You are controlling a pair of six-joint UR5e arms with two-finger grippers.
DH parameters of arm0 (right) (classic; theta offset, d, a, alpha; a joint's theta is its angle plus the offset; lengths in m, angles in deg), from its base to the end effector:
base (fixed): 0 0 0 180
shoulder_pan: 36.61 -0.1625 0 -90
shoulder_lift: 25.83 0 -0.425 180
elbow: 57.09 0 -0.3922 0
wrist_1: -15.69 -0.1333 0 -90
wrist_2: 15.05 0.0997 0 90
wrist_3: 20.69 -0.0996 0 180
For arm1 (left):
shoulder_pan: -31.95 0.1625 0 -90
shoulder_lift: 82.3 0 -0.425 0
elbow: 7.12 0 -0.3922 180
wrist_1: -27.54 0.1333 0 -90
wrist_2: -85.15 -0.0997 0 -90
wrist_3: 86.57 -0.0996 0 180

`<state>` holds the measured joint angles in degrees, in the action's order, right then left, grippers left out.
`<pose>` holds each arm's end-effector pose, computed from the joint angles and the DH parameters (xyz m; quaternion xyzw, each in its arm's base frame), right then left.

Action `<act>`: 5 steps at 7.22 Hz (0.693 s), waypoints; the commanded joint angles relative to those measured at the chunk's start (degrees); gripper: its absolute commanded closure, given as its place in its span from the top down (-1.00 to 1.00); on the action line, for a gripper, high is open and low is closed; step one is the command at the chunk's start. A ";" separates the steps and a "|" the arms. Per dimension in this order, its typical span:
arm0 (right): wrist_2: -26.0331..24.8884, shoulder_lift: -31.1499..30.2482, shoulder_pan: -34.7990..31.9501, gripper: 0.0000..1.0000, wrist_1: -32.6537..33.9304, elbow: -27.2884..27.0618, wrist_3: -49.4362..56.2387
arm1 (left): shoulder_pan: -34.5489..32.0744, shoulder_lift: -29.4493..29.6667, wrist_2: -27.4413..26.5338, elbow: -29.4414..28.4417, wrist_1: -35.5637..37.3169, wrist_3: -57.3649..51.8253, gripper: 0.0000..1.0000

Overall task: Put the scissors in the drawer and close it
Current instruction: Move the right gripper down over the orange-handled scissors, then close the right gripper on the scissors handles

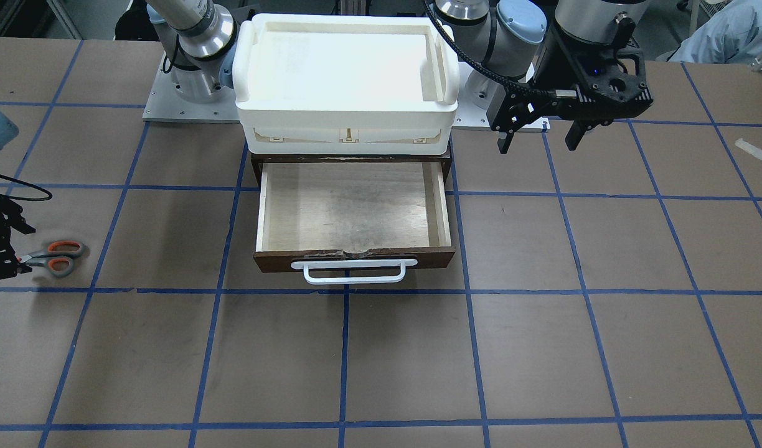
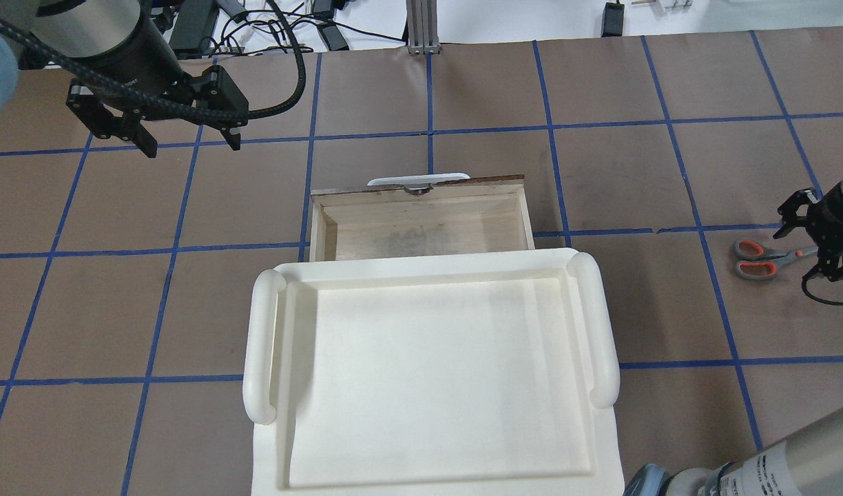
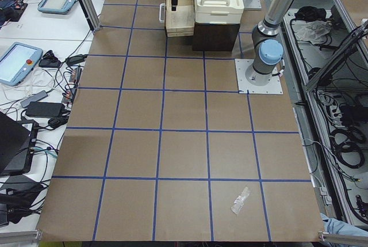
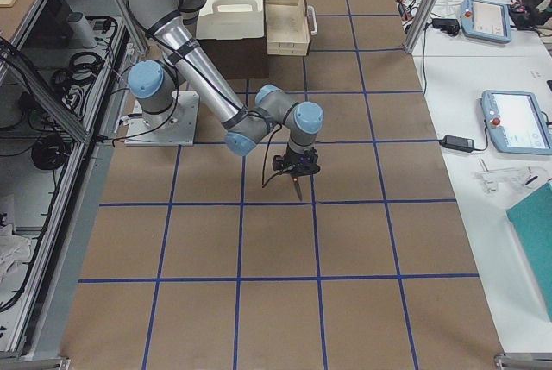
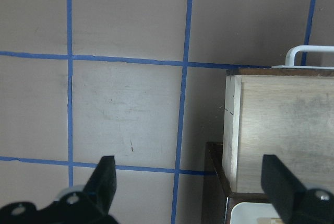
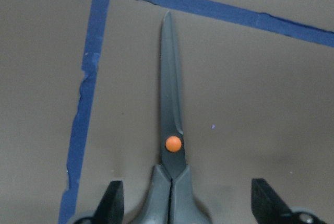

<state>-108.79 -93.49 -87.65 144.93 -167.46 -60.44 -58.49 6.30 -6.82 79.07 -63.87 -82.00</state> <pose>-0.2430 -0.5021 0.1843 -0.6327 -0.7731 -0.0300 0.0328 -0.1336 -0.4853 0.5303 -0.0366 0.9986 -0.0339 0.0157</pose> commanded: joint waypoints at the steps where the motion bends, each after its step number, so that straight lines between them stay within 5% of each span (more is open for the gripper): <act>1: 0.22 0.68 -0.02 0.71 1.89 -0.11 -0.94 | 0.00 0.00 0.04 0.02 0.00 0.00 1.00; 3: 0.66 0.69 -0.11 0.70 1.99 -0.81 -0.42 | 0.00 0.00 -0.05 -0.06 0.00 0.00 1.00; 5: 0.75 0.69 -0.11 0.38 1.90 -0.90 1.17 | 0.00 0.00 -0.05 0.02 0.00 0.00 1.00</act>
<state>-108.07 -92.82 -87.76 146.87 -168.29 -59.88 -58.49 6.29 -6.87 79.04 -63.87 -82.00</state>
